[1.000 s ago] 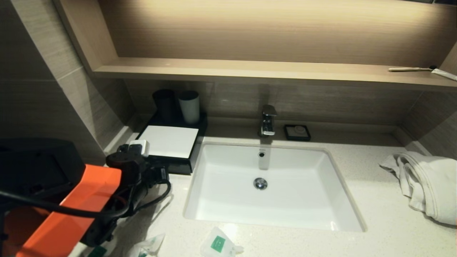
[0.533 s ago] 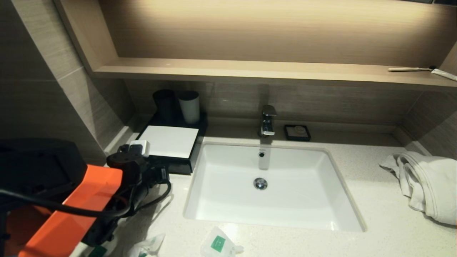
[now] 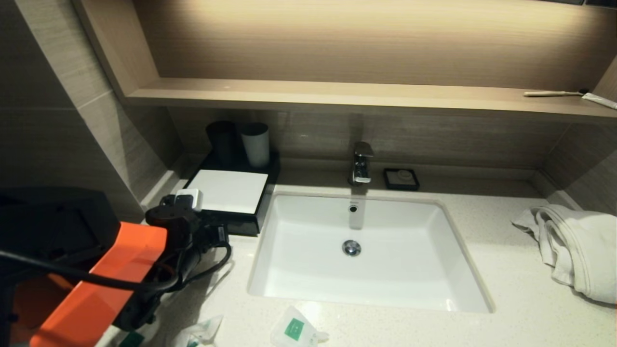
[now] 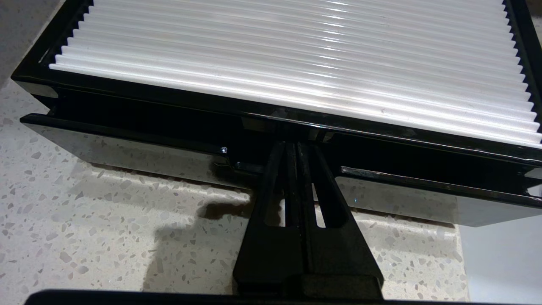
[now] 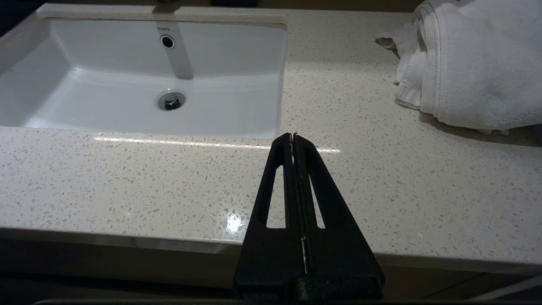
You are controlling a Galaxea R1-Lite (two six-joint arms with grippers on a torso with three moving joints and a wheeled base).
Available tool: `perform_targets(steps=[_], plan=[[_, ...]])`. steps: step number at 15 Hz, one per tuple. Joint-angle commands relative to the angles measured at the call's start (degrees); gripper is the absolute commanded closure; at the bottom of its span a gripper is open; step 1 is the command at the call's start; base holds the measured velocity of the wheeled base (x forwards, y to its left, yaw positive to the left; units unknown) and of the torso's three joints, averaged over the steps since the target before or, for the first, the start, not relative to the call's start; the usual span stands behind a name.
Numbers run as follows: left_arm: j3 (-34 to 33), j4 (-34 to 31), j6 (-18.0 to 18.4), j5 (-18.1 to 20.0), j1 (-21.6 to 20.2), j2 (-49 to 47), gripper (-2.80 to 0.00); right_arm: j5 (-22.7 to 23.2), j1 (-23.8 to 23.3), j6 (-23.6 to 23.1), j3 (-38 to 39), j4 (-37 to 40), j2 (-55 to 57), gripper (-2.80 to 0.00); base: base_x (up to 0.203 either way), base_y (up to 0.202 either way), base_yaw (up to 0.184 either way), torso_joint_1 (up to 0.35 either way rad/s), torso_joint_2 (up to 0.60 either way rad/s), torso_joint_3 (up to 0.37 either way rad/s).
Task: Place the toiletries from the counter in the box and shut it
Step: Open the drawer
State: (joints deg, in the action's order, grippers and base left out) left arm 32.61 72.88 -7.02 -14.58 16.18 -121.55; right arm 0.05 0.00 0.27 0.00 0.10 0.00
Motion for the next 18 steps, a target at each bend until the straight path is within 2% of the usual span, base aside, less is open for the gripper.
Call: perform_targets(steps=[1,18], plan=[[-0.09,0.07,-0.01,-0.10,-0.01,-0.26,0.00,0.04,0.00,0.00,0.00,-0.01,0.00,0.00,0.000,0.000,0.000,0.000,0.00,0.000],[-3.86,-0.05,0.28,-0.10,-0.03,2.96,0.00,0.04,0.00,0.00,0.00,-0.01,0.00,0.00,0.000,0.000,0.000,0.000,0.00,0.000]])
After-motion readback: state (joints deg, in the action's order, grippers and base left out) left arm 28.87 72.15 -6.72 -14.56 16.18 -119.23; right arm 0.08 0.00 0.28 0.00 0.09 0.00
